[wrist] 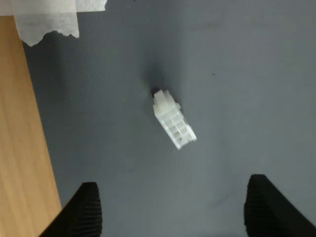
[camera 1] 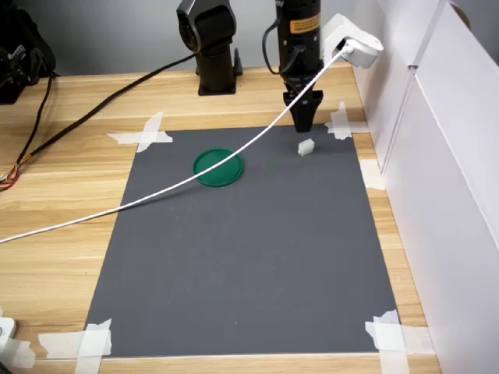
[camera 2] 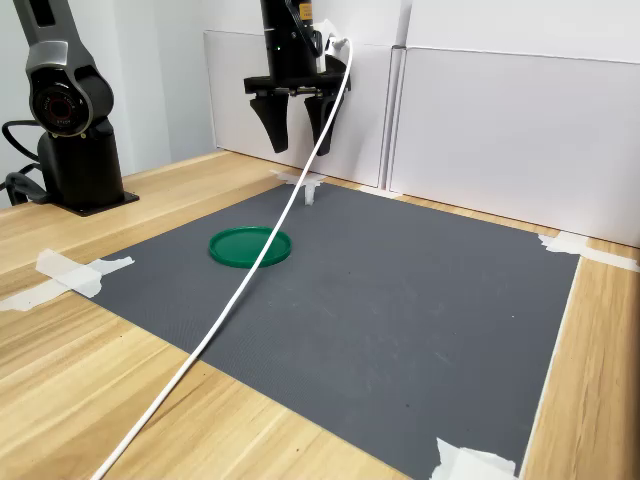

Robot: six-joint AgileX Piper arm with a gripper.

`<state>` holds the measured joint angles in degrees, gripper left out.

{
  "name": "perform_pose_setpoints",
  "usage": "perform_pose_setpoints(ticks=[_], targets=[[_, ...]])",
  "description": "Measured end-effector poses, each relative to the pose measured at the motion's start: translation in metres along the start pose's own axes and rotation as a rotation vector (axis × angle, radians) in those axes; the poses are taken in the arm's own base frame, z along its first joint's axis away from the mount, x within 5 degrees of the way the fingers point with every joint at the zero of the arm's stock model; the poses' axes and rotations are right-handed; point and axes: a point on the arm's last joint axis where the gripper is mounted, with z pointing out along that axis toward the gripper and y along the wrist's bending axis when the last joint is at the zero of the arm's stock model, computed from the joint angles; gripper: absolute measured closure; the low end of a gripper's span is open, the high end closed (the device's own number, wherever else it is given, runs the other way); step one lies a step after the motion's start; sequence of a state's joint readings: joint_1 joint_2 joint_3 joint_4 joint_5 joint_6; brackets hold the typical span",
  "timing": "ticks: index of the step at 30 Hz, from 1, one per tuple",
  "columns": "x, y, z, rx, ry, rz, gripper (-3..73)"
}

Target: Grasp a white terminal and put it in the green lid.

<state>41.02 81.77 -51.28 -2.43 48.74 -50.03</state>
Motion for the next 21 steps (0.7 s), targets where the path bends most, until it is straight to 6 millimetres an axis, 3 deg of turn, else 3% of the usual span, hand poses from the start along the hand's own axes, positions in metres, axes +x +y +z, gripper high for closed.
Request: perform_pose_setpoints(ticks=[11,21], targets=[[-0.005,-0.004,0.04,-0.062,0.048,-0.006,-0.3],[-0.009,-0.006,0.054,-0.072,0.038,0.008,-0.3]])
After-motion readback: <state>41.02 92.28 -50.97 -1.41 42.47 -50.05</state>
